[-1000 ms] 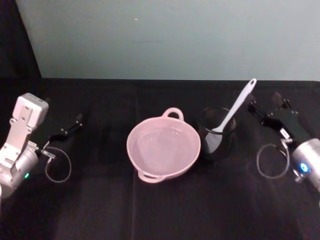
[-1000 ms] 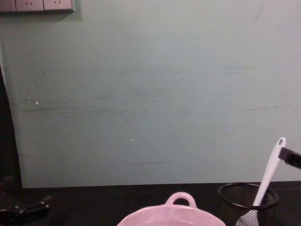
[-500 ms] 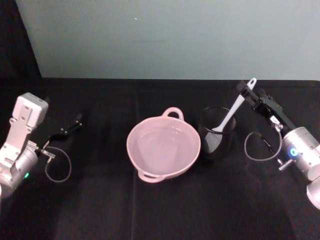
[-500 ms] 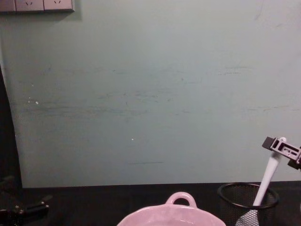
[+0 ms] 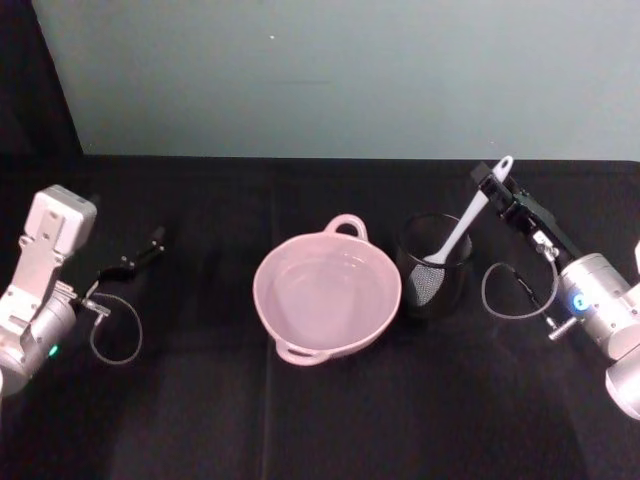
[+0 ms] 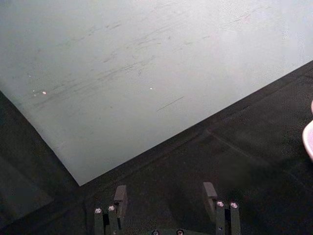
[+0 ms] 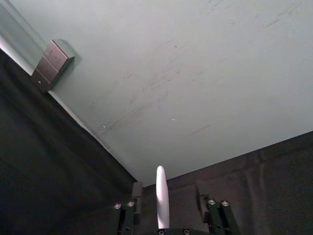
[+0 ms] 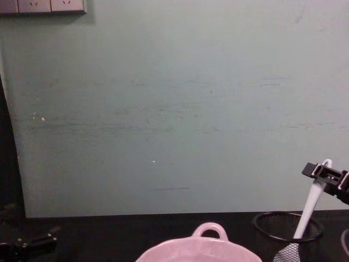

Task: Use the one hand to pick up the spoon and stir the clear water in the bowl.

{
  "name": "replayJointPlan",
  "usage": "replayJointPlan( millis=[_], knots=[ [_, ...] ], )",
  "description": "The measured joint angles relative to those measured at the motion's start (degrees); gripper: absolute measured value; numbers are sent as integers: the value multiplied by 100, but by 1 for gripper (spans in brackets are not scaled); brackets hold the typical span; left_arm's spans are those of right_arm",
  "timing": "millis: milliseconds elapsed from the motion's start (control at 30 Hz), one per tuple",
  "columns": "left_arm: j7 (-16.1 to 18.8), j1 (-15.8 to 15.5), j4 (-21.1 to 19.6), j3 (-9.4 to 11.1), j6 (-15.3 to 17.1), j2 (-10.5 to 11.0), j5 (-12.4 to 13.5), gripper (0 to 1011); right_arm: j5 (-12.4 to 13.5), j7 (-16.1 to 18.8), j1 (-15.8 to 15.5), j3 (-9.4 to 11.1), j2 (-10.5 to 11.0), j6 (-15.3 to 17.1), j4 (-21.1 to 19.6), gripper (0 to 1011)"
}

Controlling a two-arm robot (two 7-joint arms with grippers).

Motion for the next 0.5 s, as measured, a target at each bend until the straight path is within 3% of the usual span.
replayJointPlan(
  millis=[100,500],
  knots=[
    [0,0,0,0,0,0,0,1011,19,-3,5,-13,7,0,0,629],
    [0,0,0,0,0,0,0,1011,73,-20,-11,-48,45,-61,-77,224]
  ],
)
